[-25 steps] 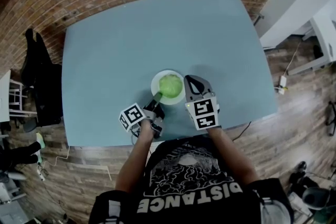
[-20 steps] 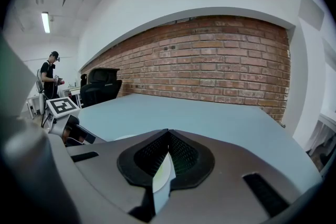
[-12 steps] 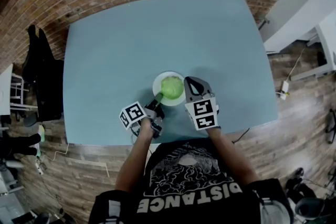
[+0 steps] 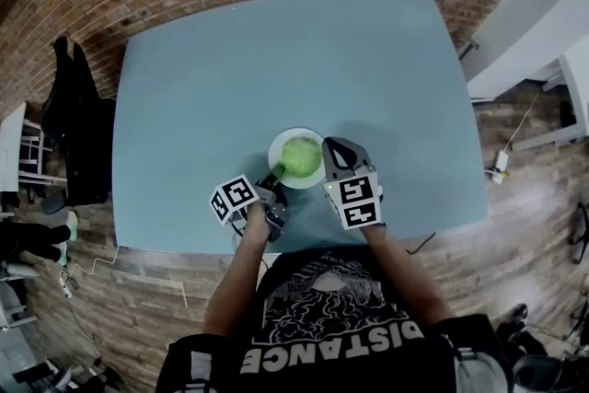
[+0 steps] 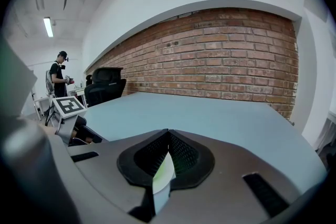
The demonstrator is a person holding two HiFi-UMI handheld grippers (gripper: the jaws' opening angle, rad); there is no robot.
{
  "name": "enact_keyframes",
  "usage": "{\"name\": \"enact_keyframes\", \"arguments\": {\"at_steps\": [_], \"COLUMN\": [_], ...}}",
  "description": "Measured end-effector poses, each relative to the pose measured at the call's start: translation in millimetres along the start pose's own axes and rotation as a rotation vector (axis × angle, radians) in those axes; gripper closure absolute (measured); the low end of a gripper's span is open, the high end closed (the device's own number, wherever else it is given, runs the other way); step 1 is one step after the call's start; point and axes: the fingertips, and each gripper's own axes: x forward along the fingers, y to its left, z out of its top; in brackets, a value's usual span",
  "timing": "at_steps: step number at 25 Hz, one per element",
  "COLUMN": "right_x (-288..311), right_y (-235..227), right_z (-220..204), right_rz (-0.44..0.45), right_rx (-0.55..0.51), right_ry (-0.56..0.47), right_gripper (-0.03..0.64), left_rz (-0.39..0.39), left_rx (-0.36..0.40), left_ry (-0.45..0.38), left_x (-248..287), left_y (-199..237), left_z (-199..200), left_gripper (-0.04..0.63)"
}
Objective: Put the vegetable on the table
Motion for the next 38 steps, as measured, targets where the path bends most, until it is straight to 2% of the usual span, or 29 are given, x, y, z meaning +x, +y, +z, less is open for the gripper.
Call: {"name": "enact_keyframes", "arguments": {"at_steps": [10, 16, 26, 30, 35, 38], "right_x": [4.3, 6.8, 6.4, 6.0, 5.8, 4.9], "right_y": [4.8, 7.1, 5.2, 4.2, 3.0, 1.3], "right_z": [0.4, 1.1, -0.6, -0.6, -1.2, -1.6], "right_rz": [0.036, 0.052, 0.065, 0.066, 0.067, 0.063], "right_rx": [-0.001, -0.005, 0.0, 0.003, 0.004, 0.007], "right_ry": [-0.001, -0.005, -0.006, -0.006, -0.002, -0.002], "right_gripper": [0.607, 0.607, 0.607, 0.607, 0.607, 0.607], "left_rz": [0.088, 0.18, 0.264, 0.308, 0.401, 0.437], "left_rx": [0.014, 0.161, 0.248, 0.307, 0.457, 0.519], "left_ry": [0.015, 0.028, 0.04, 0.047, 0.077, 0.092], "left_x": [0.8, 0.2, -1.4, -1.2, 1.5, 2.4], "left_y": [5.6, 5.3, 5.5, 4.4, 2.8, 2.2], "left_z": [-0.9, 2.1, 4.6, 4.4, 1.6, 0.1], "left_gripper": [0.574, 0.56, 0.547, 0.537, 0.526, 0.523]}}
